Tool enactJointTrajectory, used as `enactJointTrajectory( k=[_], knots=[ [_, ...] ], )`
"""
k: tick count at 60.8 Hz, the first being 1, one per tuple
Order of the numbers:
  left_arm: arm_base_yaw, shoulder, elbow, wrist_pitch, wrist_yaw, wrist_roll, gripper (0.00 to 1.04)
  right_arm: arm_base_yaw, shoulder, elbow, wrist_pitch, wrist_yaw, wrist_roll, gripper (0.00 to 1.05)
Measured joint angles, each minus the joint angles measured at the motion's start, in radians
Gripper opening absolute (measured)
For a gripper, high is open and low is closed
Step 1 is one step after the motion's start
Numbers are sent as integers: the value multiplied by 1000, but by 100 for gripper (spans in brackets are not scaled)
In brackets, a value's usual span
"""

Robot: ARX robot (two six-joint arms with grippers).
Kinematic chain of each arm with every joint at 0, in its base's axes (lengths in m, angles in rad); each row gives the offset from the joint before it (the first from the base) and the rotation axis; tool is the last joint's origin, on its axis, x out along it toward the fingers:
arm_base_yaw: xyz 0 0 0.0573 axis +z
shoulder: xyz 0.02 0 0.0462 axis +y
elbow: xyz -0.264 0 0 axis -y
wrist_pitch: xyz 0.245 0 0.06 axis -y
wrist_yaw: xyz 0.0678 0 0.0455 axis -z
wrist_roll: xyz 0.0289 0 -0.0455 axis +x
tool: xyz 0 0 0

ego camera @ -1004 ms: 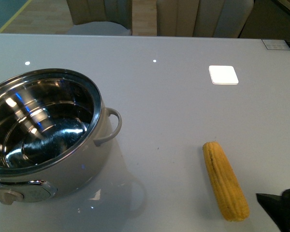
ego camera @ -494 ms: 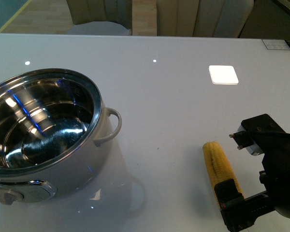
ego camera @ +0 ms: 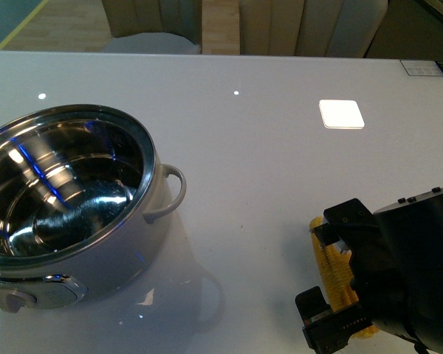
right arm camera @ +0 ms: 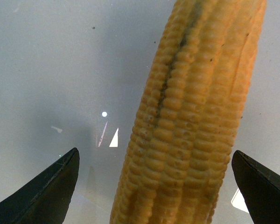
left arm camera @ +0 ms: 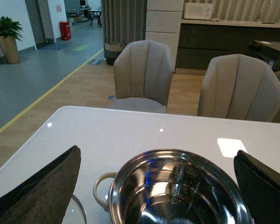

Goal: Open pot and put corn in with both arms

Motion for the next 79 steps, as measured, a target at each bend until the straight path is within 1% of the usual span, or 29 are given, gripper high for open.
enactJointTrajectory(
  k=[13,16,21,23,26,30,32,35,42,47,60,63,71,76,79],
  knots=[
    [0,0,0,0,0,0,98,0,66,24,2,0,5,96],
    [0,0,0,0,0,0,98,0,66,26,-4,-2,8,90],
    [0,0,0,0,0,0,98,9,66,28,-13,-10,12,77],
    [0,0,0,0,0,0,98,11,66,28,-13,-11,13,73],
    [0,0,0,0,0,0,98,15,64,28,-18,-12,13,64],
    [0,0,0,0,0,0,98,17,60,27,-24,-11,14,56],
    [0,0,0,0,0,0,98,17,54,24,-31,-11,14,50],
    [0,0,0,0,0,0,98,18,42,18,-43,-10,15,43],
    [0,0,0,0,0,0,98,20,0,-5,-68,-15,18,35],
    [0,0,0,0,0,0,98,27,-53,-20,-92,-37,23,31],
    [0,0,0,0,0,0,98,58,-267,-49,-208,-119,77,28],
    [0,0,0,0,0,0,98,68,-340,-56,-247,-149,93,28],
    [0,0,0,0,0,0,98,87,-518,-55,-351,-181,114,26],
    [0,0,0,0,0,0,98,89,-617,-29,-429,-220,142,25],
    [0,0,0,0,0,0,98,89,-655,-7,-465,-228,160,25]
  ],
)
